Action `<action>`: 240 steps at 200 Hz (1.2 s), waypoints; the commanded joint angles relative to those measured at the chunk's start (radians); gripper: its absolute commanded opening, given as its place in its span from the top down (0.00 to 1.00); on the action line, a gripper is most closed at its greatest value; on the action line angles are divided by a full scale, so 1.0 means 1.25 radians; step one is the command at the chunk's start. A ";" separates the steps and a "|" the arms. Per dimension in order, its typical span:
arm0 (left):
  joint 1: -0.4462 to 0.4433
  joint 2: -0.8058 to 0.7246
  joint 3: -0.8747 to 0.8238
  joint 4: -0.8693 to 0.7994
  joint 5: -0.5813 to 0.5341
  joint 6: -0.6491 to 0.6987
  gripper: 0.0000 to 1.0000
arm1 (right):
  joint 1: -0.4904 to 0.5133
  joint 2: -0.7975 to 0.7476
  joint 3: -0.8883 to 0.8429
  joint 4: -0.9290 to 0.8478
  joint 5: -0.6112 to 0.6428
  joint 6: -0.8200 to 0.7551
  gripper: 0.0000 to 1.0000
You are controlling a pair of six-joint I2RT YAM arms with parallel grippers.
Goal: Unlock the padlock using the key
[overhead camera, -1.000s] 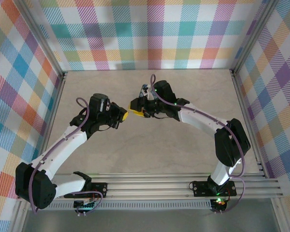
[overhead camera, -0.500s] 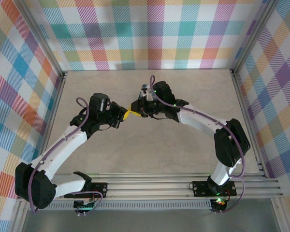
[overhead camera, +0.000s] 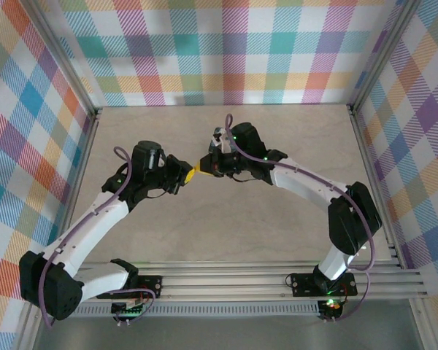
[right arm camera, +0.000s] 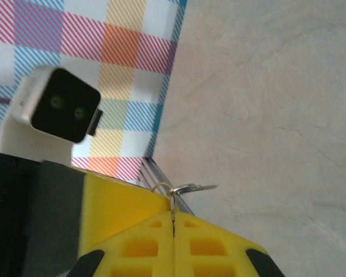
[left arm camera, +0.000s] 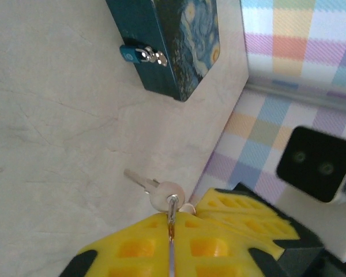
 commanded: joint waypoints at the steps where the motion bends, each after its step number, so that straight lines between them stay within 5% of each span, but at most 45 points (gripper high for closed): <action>1: 0.039 -0.007 0.071 -0.104 0.052 0.155 0.83 | -0.011 -0.043 0.078 -0.177 0.012 -0.170 1.00; 63: 0.108 -0.009 0.125 -0.124 0.145 0.453 0.64 | -0.082 -0.058 0.195 -0.416 -0.030 -0.395 1.00; 152: 0.097 -0.109 -0.006 0.347 0.425 0.680 0.43 | -0.084 -0.044 0.327 -0.636 -0.172 -0.675 1.00; 240: 0.024 0.005 0.061 0.219 0.527 0.799 0.52 | -0.084 -0.046 0.314 -0.570 -0.248 -0.631 1.00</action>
